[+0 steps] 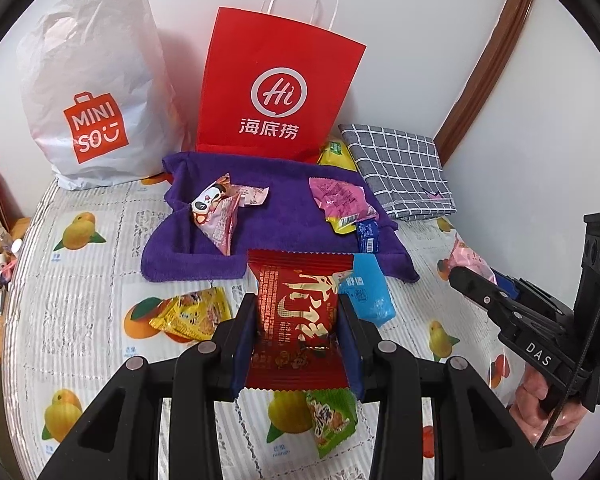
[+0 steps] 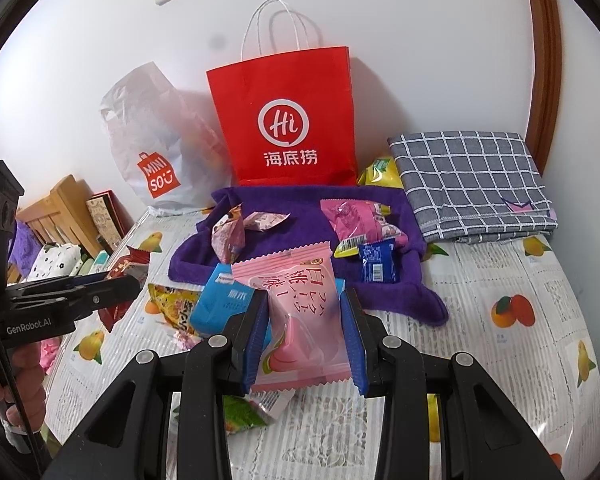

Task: Organize snacks
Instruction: 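Lift the red packet and pink packet and carry both toward the purple towel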

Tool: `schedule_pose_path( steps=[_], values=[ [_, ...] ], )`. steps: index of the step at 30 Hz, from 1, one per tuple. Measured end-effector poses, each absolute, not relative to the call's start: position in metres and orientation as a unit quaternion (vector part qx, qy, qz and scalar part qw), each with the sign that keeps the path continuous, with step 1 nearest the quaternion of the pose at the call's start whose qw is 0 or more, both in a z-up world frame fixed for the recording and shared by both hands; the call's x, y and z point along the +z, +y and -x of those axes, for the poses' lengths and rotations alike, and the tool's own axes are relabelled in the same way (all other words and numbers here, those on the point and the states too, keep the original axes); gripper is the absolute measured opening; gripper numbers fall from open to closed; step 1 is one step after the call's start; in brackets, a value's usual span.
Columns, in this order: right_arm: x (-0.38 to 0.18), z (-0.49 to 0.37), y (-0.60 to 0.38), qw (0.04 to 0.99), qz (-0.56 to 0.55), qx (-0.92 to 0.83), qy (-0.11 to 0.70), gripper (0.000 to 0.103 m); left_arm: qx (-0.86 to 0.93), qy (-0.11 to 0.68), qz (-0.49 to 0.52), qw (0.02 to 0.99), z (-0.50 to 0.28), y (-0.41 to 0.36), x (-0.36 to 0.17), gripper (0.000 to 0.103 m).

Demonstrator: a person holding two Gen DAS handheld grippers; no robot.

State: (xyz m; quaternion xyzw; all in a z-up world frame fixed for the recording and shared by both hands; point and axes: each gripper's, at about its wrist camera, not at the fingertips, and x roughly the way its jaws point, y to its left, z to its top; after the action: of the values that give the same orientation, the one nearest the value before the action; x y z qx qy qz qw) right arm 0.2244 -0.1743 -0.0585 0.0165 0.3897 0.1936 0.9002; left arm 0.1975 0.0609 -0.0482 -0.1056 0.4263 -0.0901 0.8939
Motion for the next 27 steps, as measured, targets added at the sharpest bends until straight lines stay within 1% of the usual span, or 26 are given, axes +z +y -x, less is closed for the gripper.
schedule_pose_path(
  steps=[20, 27],
  values=[
    [-0.061, -0.281, -0.163, 0.904, -0.010, 0.197, 0.380, 0.036, -0.102, 0.430, 0.091, 0.893, -0.247, 0.056, -0.049, 0.036],
    [-0.060, -0.304, -0.169, 0.903, -0.024, 0.193, 0.382, 0.036, -0.099, 0.426, 0.091, 0.895, -0.264, 0.063, -0.047, 0.036]
  ],
)
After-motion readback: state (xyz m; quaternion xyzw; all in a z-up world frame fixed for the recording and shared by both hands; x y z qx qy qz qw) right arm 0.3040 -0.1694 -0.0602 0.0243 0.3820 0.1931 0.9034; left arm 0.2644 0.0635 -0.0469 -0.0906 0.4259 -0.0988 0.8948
